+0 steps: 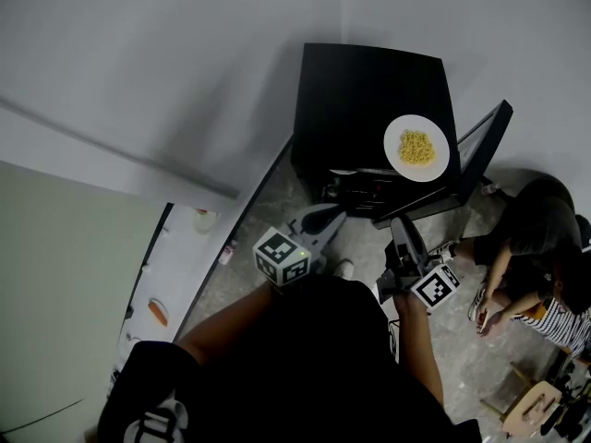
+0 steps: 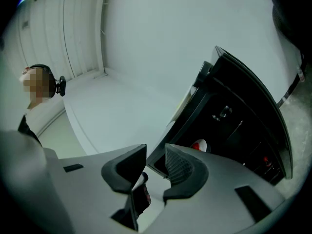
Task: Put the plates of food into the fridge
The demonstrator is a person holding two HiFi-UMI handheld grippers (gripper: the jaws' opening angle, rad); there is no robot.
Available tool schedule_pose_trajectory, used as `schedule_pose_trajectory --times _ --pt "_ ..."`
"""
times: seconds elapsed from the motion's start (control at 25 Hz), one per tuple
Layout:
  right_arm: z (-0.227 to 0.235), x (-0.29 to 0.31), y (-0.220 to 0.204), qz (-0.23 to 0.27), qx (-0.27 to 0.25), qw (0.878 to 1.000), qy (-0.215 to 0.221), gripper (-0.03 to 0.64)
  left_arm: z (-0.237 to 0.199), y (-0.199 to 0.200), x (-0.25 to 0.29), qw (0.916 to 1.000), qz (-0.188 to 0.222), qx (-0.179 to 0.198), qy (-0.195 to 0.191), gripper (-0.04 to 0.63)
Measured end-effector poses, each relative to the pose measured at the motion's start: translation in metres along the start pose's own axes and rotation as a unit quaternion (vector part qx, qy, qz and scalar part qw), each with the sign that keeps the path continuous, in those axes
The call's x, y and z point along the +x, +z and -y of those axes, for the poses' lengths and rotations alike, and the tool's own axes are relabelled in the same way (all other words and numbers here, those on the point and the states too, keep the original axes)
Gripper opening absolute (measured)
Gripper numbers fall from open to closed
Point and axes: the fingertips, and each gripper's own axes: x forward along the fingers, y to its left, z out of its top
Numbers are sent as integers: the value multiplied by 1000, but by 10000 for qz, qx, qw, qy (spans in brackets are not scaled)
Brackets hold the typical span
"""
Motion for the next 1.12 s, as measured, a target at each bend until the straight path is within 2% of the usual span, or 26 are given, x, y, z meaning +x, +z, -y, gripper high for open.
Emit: schedule_pose_trajectory --times 0.24,0.56,0.72,1.12 --pt "16 8 21 331 669 9972 -5 112 -3 2 3 10000 -47 6 22 28" --pt "29 26 47 622 991 9931 -119 117 -5 5 3 10000 -91 22 26 28" --pt "33 33 53 802 1329 9878 -134 117 -2 14 2 9999 98 -45 -35 29" --pt "48 46 62 741 1569 9842 -341 117 -2 16 5 9999 72 -10 -120 29"
